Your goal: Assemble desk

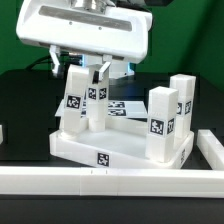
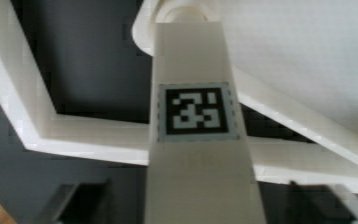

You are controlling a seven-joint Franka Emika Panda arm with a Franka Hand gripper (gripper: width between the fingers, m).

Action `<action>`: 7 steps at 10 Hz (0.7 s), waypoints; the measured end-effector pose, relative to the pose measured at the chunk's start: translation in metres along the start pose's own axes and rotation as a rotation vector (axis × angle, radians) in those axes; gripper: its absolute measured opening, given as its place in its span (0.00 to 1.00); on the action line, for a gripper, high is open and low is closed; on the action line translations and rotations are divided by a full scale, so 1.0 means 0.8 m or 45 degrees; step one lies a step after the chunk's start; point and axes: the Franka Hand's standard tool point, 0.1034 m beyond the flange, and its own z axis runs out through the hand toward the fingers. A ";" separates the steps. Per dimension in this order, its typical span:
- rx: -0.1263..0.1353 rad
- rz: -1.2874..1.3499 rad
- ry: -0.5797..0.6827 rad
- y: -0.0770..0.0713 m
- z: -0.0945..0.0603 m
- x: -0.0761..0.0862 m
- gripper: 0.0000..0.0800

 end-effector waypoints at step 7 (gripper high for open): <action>0.049 0.049 -0.051 0.025 -0.022 0.008 0.81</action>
Offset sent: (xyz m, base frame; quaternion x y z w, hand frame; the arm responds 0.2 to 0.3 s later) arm -0.0018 -0.0154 0.0067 0.0064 -0.0144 -0.0251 0.9996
